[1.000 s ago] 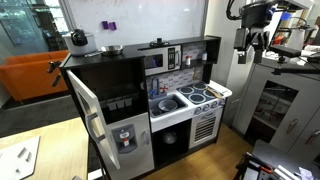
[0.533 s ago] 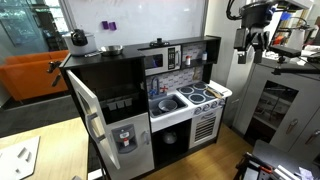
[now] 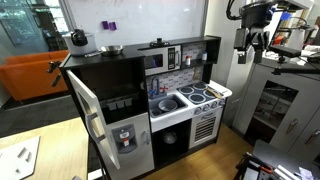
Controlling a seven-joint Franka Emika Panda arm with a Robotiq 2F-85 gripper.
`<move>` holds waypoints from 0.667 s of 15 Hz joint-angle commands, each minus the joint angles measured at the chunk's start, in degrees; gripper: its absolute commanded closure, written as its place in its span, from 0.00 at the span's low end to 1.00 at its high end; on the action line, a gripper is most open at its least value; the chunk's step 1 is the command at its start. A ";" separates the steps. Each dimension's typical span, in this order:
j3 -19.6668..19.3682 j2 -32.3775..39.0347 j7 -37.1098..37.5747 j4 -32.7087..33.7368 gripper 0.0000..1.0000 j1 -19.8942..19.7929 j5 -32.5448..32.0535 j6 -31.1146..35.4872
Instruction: Close the top part of the refrigerator
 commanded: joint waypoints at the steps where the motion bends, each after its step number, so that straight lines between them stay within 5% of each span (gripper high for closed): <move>1: 1.11 0.50 -0.82 0.35 0.00 -1.45 0.53 -0.05; 10: -0.03 8.42 -1.59 7.37 0.00 -0.93 1.74 2.15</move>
